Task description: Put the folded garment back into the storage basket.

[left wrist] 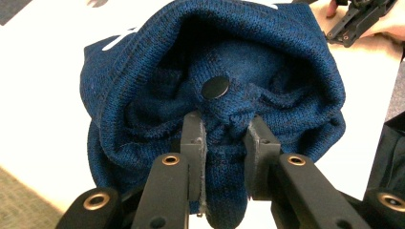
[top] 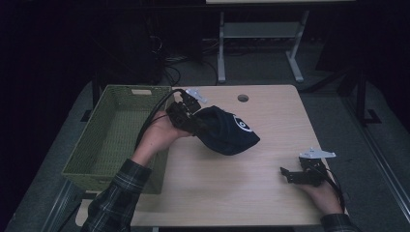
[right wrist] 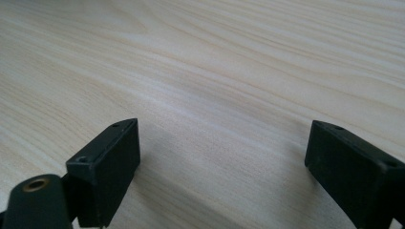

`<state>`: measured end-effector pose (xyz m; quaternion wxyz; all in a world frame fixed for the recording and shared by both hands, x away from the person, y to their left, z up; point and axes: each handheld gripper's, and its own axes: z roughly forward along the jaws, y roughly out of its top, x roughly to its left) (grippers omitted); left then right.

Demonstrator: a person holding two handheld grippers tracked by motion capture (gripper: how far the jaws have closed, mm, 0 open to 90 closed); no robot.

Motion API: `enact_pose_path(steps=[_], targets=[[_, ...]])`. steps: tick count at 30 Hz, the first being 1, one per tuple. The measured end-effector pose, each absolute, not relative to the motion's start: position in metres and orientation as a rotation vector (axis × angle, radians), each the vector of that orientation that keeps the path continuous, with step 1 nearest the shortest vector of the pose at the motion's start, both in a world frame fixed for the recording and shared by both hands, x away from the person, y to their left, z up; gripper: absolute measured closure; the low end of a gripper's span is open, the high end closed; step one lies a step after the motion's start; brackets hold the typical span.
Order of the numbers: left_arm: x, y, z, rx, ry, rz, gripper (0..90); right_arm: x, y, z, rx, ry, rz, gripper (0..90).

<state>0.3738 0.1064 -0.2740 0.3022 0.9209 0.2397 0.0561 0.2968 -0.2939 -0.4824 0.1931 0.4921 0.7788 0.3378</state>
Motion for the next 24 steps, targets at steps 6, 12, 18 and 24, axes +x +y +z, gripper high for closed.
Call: enact_pose_path(steps=[6,12,18,24], targets=[[0.375,0.121,-0.258,2.421,0.663,0.189,72.9,0.297,-0.293,-0.483,1.376,2.193,0.946,9.8],[0.375,0.137,-0.246,2.416,0.693,0.232,73.0,0.299,-0.292,-0.483,1.388,2.197,0.92,2.2],[0.374,0.155,-0.236,2.403,0.728,0.261,73.0,0.299,-0.292,-0.483,1.382,2.207,0.923,2.2],[0.374,0.175,-0.229,2.385,0.777,0.288,72.9,0.299,-0.292,-0.483,1.372,2.215,0.929,2.2]])
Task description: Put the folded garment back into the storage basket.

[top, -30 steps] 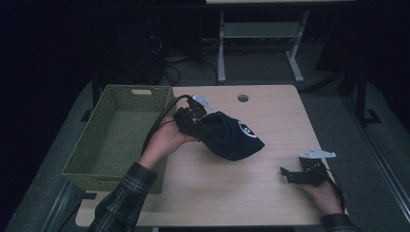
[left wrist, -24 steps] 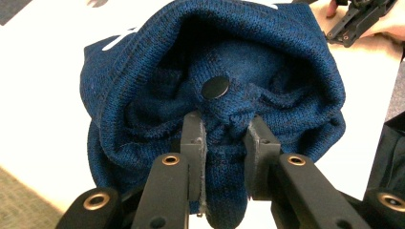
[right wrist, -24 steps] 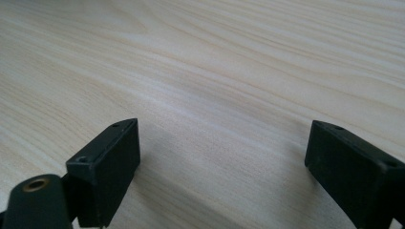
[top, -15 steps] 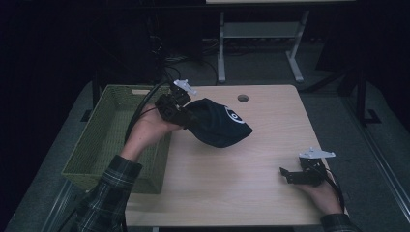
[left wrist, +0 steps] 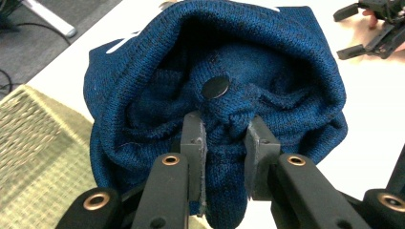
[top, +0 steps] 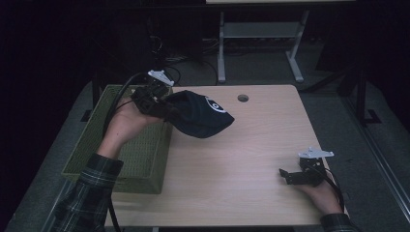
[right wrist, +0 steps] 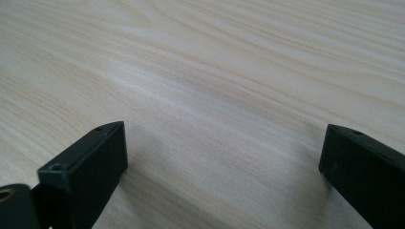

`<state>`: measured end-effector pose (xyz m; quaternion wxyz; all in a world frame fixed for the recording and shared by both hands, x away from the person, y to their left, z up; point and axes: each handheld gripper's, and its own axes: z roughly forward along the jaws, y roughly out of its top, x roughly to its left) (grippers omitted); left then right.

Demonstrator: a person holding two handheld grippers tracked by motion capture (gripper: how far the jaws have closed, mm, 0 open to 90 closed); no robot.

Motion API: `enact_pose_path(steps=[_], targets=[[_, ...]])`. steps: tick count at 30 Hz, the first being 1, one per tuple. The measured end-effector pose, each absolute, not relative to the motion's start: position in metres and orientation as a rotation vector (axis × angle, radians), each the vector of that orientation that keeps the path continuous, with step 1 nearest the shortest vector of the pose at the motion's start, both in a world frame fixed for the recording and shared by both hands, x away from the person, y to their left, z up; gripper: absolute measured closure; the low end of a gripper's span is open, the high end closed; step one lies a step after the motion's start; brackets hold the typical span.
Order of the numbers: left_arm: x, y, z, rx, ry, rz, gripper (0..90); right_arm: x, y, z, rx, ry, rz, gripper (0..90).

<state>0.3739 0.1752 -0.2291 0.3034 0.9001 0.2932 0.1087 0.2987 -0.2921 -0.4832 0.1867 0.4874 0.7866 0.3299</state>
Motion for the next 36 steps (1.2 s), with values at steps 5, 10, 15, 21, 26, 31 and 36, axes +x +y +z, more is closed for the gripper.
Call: enact_pose_path(steps=[5,10,15,21,26,31,36], targets=[[0.373,0.194,-0.224,2.358,0.829,0.315,73.0,0.299,-0.292,-0.483,1.37,2.216,0.93,2.2],[0.371,0.215,-0.222,2.337,0.879,0.344,72.9,0.299,-0.292,-0.483,1.371,2.216,0.93,2.2],[0.368,0.239,-0.22,2.318,0.936,0.379,72.9,0.299,-0.292,-0.483,1.371,2.217,0.931,2.2],[0.364,0.267,-0.221,2.284,1.015,0.419,72.9,0.299,-0.292,-0.483,1.372,2.217,0.931,2.2],[0.362,0.287,-0.227,2.243,1.081,0.436,72.9,0.299,-0.292,-0.483,1.372,2.217,0.931,2.2],[0.361,0.304,-0.239,2.227,1.142,0.465,72.9,0.299,-0.292,-0.483,1.373,2.217,0.931,2.2],[0.362,0.319,-0.254,2.204,1.206,0.486,72.8,0.299,-0.292,-0.483,1.372,2.217,0.931,2.2]])
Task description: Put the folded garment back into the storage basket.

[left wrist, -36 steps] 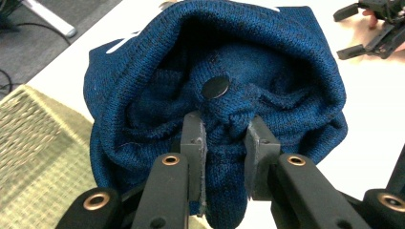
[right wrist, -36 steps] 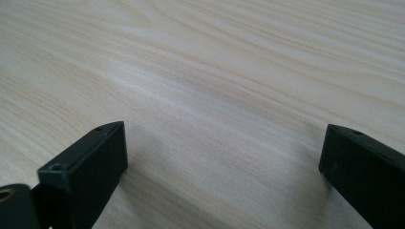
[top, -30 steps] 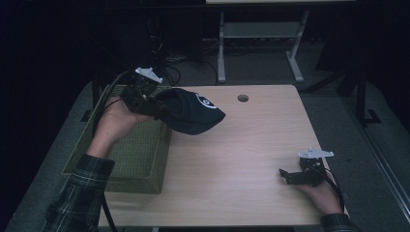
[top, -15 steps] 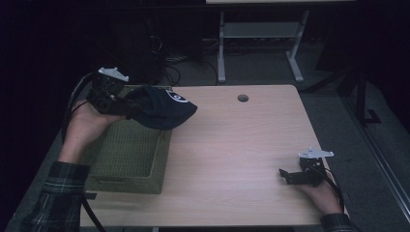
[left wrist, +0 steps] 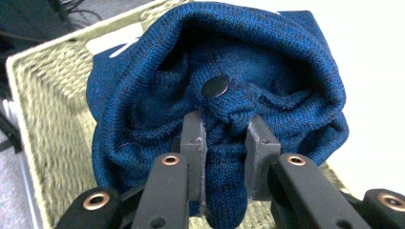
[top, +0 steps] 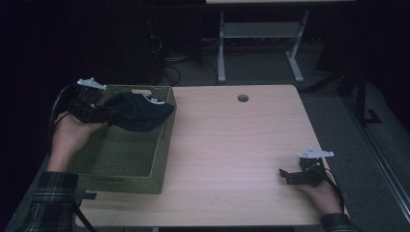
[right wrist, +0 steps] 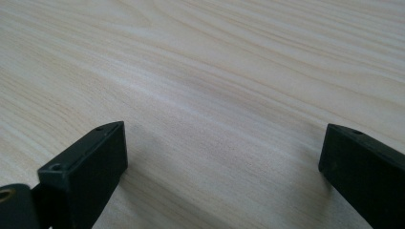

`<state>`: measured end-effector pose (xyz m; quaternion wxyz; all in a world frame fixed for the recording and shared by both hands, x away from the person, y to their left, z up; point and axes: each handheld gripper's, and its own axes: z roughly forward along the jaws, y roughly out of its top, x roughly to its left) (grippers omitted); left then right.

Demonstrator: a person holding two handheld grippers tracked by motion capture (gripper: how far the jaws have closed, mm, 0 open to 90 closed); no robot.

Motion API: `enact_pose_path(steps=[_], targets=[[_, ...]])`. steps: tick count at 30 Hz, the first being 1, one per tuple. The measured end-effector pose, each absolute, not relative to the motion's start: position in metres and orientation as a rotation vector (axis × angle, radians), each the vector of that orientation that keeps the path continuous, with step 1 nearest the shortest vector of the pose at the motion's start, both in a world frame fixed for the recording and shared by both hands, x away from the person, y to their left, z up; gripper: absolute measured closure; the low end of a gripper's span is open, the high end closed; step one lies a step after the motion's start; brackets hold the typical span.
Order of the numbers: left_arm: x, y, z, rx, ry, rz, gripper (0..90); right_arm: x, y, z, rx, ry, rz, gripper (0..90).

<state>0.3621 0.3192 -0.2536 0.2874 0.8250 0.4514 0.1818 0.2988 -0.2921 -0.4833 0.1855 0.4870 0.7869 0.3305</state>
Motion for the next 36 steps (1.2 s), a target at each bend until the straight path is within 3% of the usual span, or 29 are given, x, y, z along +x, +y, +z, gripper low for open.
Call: enact_pose_path(steps=[18,36], targets=[[0.369,0.349,-0.313,2.162,1.373,0.492,72.9,0.299,-0.292,-0.483,1.367,2.216,0.93,2.2],[0.382,0.342,-0.374,2.217,1.401,0.36,72.3,0.299,-0.292,-0.483,1.367,2.216,0.93,2.2]])
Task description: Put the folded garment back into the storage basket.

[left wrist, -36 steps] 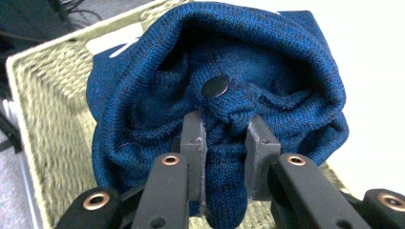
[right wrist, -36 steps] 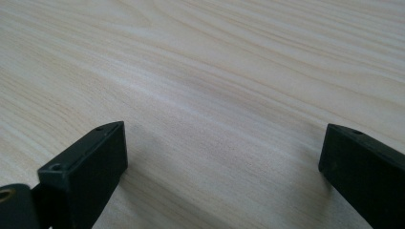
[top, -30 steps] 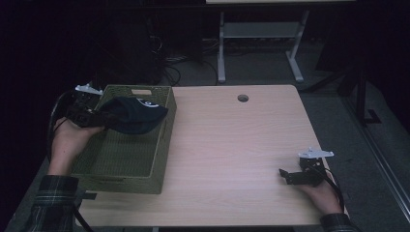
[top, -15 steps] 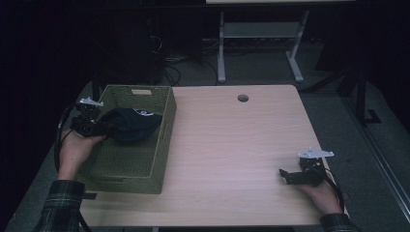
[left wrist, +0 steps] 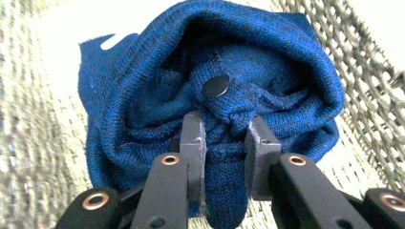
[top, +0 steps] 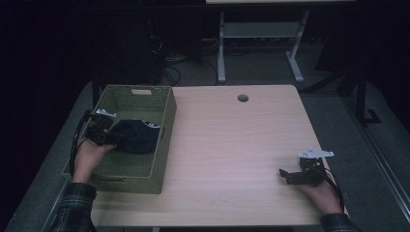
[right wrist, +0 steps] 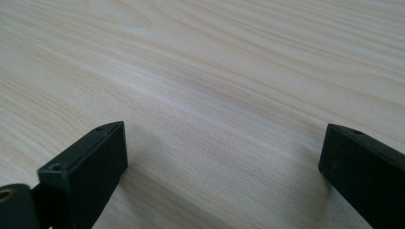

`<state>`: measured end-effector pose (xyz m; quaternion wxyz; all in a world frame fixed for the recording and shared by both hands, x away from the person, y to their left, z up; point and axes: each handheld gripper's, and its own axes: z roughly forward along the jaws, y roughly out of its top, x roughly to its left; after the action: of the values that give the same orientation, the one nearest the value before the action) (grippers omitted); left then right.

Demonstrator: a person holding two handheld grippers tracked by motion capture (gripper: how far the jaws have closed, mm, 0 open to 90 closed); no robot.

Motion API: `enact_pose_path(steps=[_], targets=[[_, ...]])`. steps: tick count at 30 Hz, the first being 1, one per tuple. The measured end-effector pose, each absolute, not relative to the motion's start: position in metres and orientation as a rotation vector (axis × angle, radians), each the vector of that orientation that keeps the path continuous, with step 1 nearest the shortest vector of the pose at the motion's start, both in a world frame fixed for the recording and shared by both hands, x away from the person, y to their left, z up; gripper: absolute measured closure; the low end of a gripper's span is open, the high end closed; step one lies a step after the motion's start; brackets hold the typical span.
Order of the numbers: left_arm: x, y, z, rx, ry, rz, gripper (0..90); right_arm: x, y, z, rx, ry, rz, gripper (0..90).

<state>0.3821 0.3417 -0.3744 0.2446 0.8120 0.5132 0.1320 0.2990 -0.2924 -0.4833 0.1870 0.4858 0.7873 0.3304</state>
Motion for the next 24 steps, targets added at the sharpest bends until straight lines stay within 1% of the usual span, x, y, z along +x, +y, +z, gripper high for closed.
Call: enact_pose_path(steps=[5,13,19,24], targets=[[0.379,0.344,-0.38,2.212,1.404,0.336,70.6,0.299,-0.292,-0.483,1.366,2.217,0.931,2.3],[0.374,0.348,-0.384,2.221,1.401,0.303,63.3,0.299,-0.292,-0.483,1.364,2.217,0.931,2.3],[0.372,0.348,-0.38,2.197,1.396,0.297,48.0,0.299,-0.292,-0.483,1.365,2.217,0.932,2.3],[0.367,0.35,-0.369,2.166,1.396,0.307,39.1,0.299,-0.292,-0.483,1.363,2.217,0.931,2.3]])
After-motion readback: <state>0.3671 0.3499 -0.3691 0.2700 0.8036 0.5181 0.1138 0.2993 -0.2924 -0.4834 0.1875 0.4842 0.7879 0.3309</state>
